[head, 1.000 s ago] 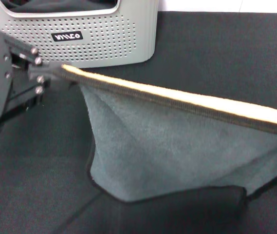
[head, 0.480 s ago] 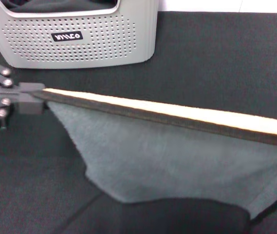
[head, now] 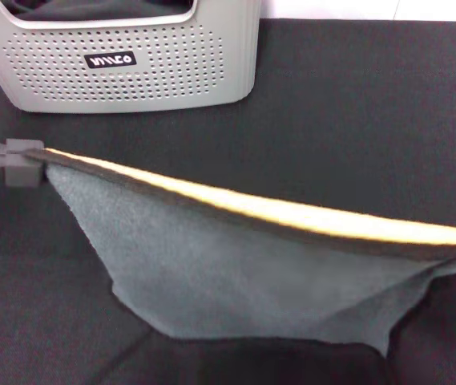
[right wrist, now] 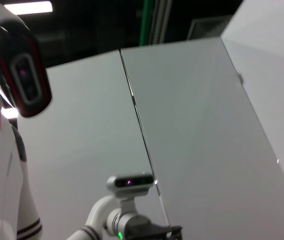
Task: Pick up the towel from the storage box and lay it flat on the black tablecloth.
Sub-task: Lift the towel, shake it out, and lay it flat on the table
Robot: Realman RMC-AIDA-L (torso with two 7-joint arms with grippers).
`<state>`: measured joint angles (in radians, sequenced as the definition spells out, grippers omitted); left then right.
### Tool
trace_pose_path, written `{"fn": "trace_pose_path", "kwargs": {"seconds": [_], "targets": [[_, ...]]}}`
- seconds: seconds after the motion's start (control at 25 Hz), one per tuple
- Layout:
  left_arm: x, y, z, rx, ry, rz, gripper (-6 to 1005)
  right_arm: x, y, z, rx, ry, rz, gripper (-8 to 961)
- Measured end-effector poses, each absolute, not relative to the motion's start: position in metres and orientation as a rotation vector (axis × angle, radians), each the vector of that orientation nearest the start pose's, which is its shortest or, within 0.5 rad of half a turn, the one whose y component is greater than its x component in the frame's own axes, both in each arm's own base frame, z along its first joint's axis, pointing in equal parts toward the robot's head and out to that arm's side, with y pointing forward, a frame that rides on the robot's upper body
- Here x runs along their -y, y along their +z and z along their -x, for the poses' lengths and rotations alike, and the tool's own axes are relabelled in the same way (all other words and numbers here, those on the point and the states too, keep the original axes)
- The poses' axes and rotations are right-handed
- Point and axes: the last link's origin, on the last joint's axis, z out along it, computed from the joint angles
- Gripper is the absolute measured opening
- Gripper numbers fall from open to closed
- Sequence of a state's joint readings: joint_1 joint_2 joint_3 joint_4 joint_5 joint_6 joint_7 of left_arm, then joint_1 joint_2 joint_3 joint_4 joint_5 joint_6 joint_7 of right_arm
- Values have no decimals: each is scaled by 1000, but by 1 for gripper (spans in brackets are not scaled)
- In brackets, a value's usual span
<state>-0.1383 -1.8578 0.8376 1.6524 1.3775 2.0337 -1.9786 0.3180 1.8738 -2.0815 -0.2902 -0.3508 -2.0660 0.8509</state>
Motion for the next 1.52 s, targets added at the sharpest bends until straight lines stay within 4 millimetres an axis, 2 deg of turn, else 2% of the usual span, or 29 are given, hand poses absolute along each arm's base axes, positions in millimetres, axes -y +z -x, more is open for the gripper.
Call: {"fn": "trace_pose_path", "kwargs": {"seconds": [0.24,0.48,0.72,1.2,1.36,1.52], "targets": [[-224,177,193,227,-671,2889,24,-211,20,-252,-316,1751,2564,12],[-221,175,192,207,-680,2910,24,-210,21,-255,-318,1727,2581,14],[-218,181,188,170,-691,2943,24,-203,20,-258,-328,1716,2625,20],[-212,182,183,167,-620,3099,24,-183,28,-259,-349,1842,2644,31],[-215,182,183,183,-609,3085,24,-186,25,-262,-383,1783,2645,35],[-229,176,188,240,-594,3066,24,-200,16,-262,-404,1675,2667,39]]}}
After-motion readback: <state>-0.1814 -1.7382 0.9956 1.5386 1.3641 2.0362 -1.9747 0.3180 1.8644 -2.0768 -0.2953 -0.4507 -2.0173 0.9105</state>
